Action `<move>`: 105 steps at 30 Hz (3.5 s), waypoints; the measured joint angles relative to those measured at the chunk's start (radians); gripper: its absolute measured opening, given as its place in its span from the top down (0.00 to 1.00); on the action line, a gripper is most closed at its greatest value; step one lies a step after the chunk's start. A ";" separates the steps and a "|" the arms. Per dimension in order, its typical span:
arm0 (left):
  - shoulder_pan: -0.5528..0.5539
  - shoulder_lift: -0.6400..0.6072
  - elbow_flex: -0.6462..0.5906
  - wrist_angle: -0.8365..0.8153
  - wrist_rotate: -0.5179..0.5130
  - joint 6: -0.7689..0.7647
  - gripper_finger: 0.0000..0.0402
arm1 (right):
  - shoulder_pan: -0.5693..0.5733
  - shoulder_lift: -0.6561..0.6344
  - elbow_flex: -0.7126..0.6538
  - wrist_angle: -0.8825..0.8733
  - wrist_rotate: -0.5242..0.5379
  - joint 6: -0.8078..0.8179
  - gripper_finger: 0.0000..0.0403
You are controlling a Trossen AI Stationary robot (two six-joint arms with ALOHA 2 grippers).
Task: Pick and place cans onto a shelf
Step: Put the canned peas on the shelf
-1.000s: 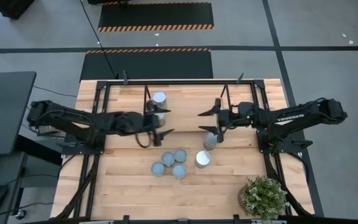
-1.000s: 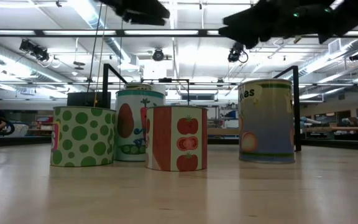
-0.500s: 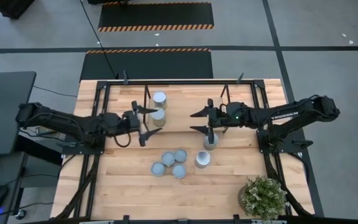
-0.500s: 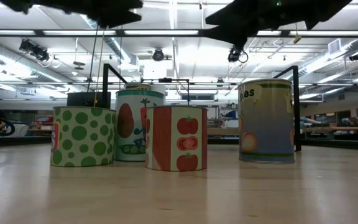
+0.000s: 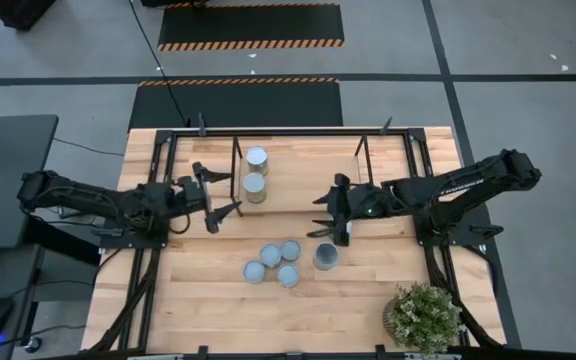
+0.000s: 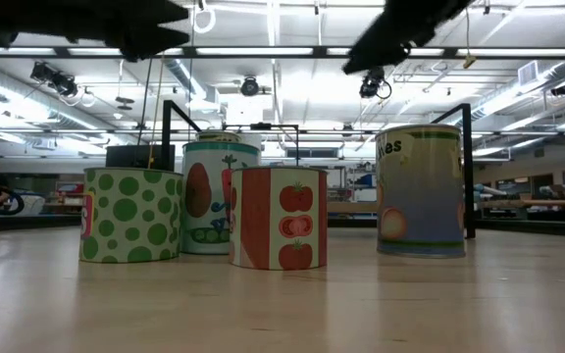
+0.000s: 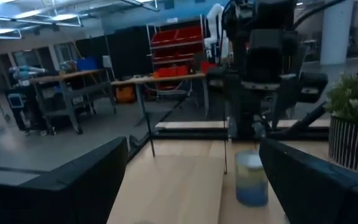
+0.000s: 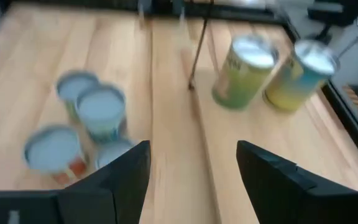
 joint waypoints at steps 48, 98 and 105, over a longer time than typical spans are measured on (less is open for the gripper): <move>0.000 -0.031 -0.040 0.006 -0.001 -0.159 0.08 | -0.013 0.244 0.161 -0.585 -0.085 0.023 0.06; -0.002 -0.031 -0.040 -0.002 -0.001 -0.164 0.08 | 0.088 0.241 0.123 -0.702 -0.157 0.162 0.09; -0.002 -0.031 -0.040 -0.004 -0.001 -0.166 0.08 | 0.088 0.241 0.123 -0.815 -0.170 0.180 0.09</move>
